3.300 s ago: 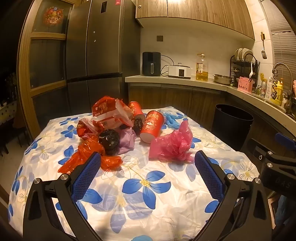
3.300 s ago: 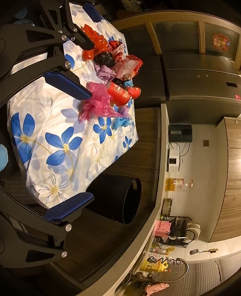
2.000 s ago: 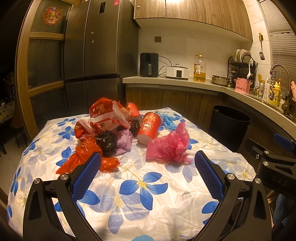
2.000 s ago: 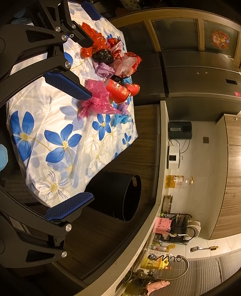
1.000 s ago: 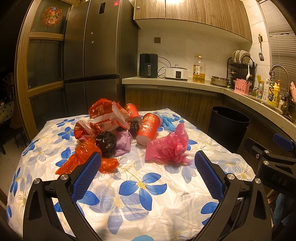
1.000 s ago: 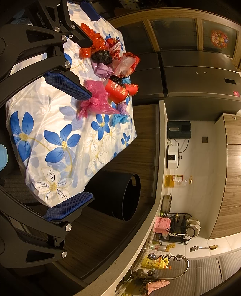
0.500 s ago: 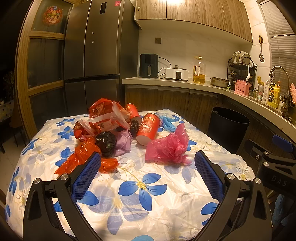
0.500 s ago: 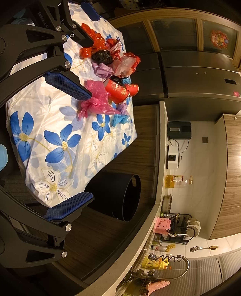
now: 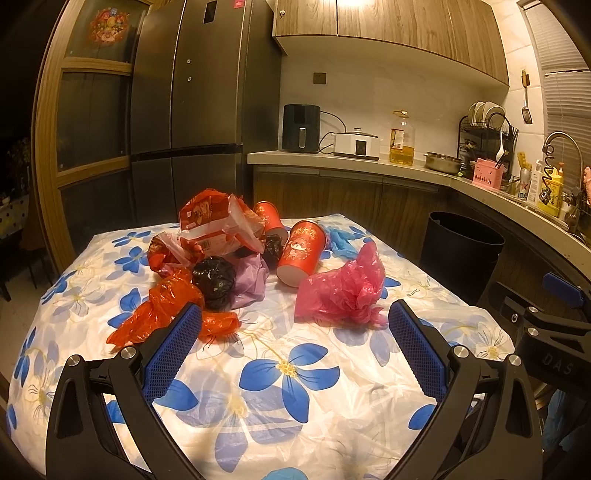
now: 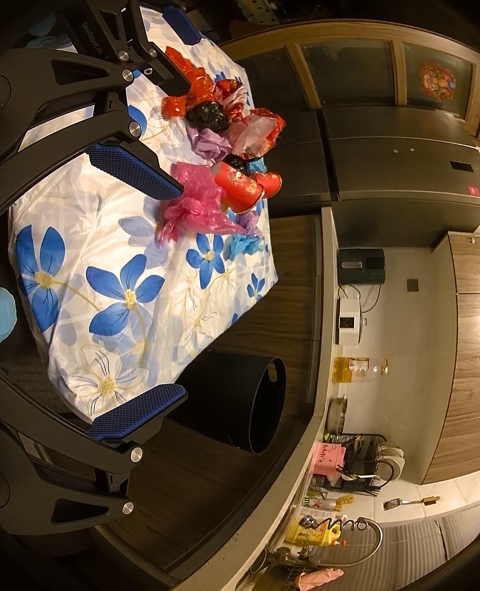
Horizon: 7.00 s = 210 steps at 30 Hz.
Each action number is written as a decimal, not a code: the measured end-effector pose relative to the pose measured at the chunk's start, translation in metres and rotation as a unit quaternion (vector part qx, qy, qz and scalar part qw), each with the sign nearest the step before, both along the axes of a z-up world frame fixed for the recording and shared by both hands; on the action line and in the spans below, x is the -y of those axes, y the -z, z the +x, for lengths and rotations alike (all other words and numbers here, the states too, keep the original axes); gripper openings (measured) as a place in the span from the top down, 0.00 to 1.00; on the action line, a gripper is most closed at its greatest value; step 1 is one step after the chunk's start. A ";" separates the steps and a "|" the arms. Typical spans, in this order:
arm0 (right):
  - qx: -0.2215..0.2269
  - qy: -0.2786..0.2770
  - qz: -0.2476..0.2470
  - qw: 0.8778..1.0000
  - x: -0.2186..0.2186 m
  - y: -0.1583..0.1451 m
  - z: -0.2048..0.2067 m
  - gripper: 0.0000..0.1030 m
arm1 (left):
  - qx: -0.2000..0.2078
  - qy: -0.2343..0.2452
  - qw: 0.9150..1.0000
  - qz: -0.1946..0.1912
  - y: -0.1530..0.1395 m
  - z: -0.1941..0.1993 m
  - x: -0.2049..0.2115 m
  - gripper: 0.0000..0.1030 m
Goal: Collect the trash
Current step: 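Grasp the orange plastic bag with the left tool while the right tool grasps the pink bag, then carry both bags over the black bin and open both tools to drop them, then move both open tools back from the bin to the trash pile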
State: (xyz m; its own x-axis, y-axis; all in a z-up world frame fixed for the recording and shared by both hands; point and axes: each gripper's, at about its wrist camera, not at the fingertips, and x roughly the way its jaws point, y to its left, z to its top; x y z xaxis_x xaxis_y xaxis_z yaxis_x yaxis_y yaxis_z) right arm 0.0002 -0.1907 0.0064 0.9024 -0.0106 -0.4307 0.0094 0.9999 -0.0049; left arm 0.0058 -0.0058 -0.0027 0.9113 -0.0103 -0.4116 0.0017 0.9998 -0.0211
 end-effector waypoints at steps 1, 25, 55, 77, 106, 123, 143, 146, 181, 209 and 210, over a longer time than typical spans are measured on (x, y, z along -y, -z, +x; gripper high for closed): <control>0.001 -0.002 0.001 1.000 -0.001 0.002 0.002 0.05 | 0.001 -0.001 1.000 0.000 0.001 0.000 -0.002 0.05; 0.026 -0.098 0.048 0.994 -0.052 0.049 0.090 0.11 | 0.027 -0.135 0.990 -0.021 0.025 0.036 -0.109 0.06; -0.015 -0.154 0.017 0.988 -0.085 0.079 0.129 0.79 | -0.096 -0.102 0.988 -0.059 0.066 0.087 -0.130 0.88; 0.039 -0.120 0.056 0.990 -0.005 0.023 0.089 0.80 | 0.005 -0.065 0.997 -0.032 -0.002 0.061 -0.049 0.92; 0.122 0.112 0.055 0.985 0.211 -0.030 0.164 0.80 | 0.073 0.179 0.980 -0.043 -0.051 0.204 0.208 0.92; 0.109 0.132 0.032 0.985 0.242 -0.017 0.216 0.80 | 0.048 0.223 0.972 -0.053 -0.025 0.272 0.274 0.91; 0.083 0.116 0.043 0.989 0.258 -0.003 0.242 0.76 | 0.013 0.243 0.969 -0.048 0.000 0.303 0.295 0.77; 0.078 0.116 0.045 0.989 0.261 0.000 0.245 0.73 | 0.008 0.241 0.969 -0.051 0.002 0.306 0.293 0.67; 0.021 0.128 0.033 0.991 0.186 0.012 0.164 0.11 | 0.015 0.096 0.995 -0.014 0.005 0.197 0.163 0.06; 0.034 0.069 0.026 0.997 0.088 0.016 0.095 0.11 | 0.024 0.008 0.999 -0.028 0.018 0.096 0.057 0.06; 0.034 0.064 0.027 0.997 0.083 0.017 0.094 0.11 | 0.024 0.004 0.999 -0.028 0.020 0.094 0.052 0.06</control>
